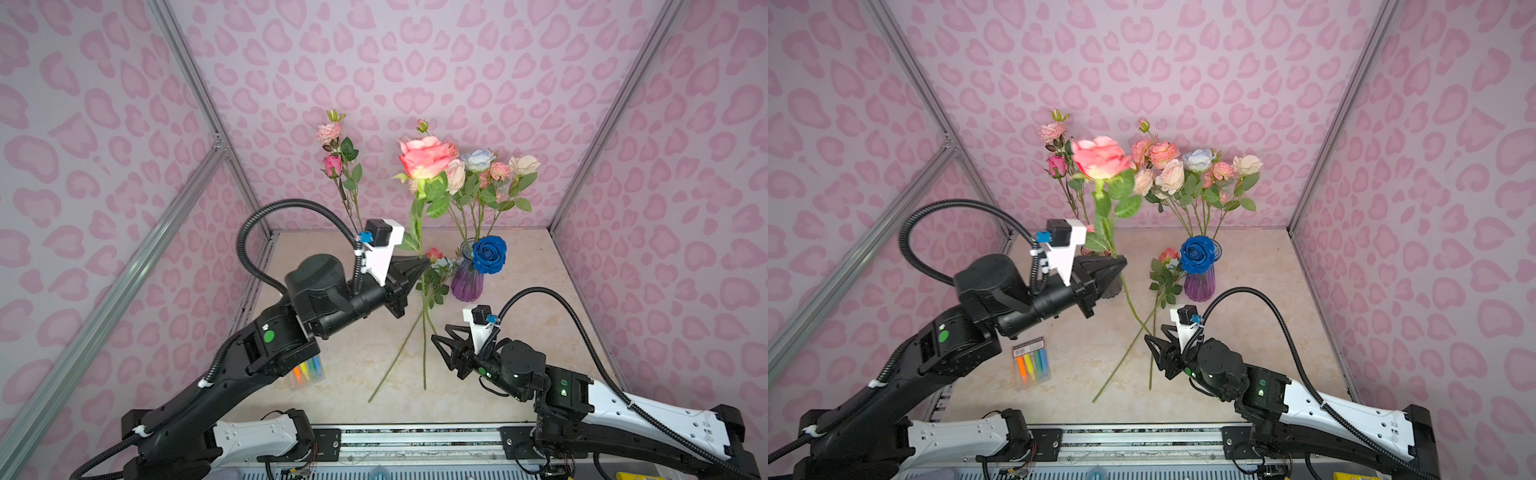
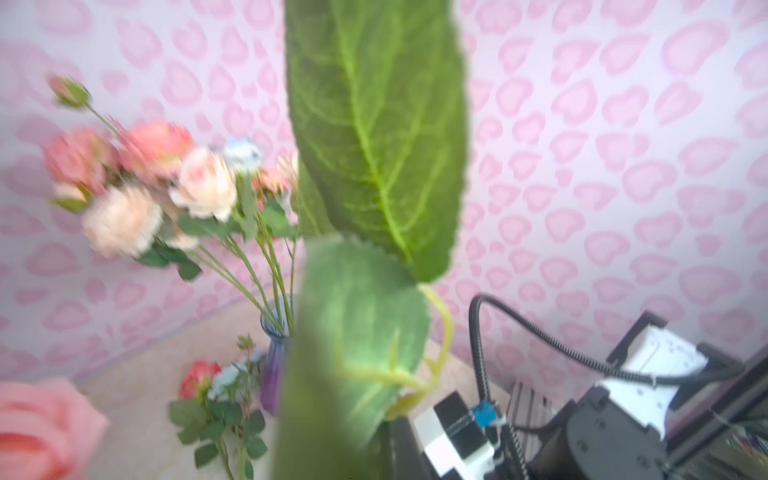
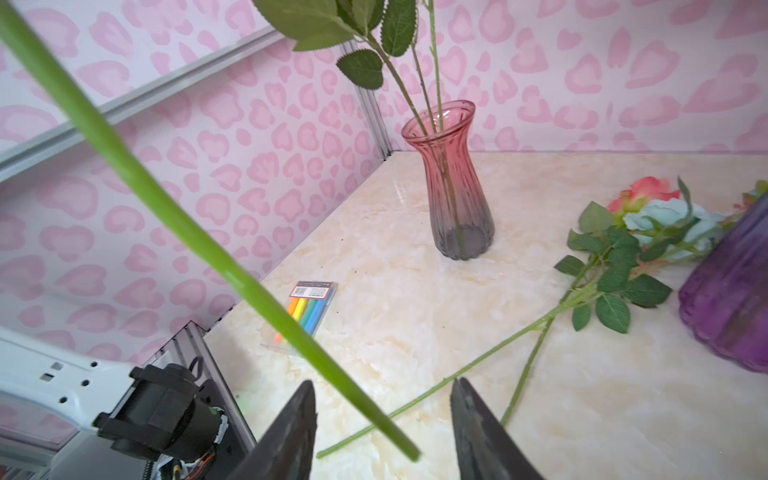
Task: Arrange the flowers into the vase
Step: 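Lift the pink rose high with the left gripper while the right gripper withdraws, then lower the pink rose stem into the red vase with the left gripper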
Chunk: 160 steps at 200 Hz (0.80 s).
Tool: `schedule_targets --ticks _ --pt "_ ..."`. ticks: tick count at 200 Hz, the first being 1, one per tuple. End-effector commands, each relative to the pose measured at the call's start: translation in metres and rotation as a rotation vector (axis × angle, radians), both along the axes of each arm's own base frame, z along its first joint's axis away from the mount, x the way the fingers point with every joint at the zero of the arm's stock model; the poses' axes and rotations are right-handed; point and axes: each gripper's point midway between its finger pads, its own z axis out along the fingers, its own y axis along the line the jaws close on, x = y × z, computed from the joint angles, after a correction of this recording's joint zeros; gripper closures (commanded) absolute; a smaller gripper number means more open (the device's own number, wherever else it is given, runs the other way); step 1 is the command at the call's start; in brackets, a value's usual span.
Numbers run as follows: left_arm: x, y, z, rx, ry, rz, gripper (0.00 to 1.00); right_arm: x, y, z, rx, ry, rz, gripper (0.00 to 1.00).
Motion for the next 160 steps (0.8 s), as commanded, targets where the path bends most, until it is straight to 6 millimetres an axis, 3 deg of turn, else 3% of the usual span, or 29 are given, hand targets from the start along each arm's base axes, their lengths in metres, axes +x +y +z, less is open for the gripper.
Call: schedule_targets --ticks 1,34,54,83,102,125,148,160 --pt "0.008 0.024 0.03 0.077 -0.134 0.122 0.96 0.008 -0.01 0.002 -0.003 -0.021 -0.055 0.47" --pt "0.015 0.077 0.097 0.022 -0.334 0.369 0.96 0.009 -0.007 0.003 0.002 -0.021 -0.041 0.46" --pt "0.016 0.11 0.123 -0.006 -0.413 0.521 0.96 0.01 -0.003 0.001 -0.002 -0.015 -0.035 0.46" --pt "0.02 0.141 0.151 -0.037 -0.503 0.69 0.96 0.013 0.001 0.0 0.002 -0.009 -0.021 0.46" --pt "0.036 0.152 0.155 -0.052 -0.504 0.743 0.96 0.016 0.005 -0.001 0.004 -0.006 -0.015 0.47" --pt "0.047 0.153 0.159 -0.107 -0.467 0.675 0.96 0.018 0.009 0.0 0.009 -0.002 -0.01 0.47" --pt "0.05 0.133 0.16 -0.099 -0.469 0.583 0.96 0.018 0.009 -0.002 0.004 0.001 -0.01 0.47" --pt "0.062 0.127 0.16 -0.088 -0.47 0.6 0.96 0.019 0.008 -0.003 0.003 0.001 -0.014 0.47"
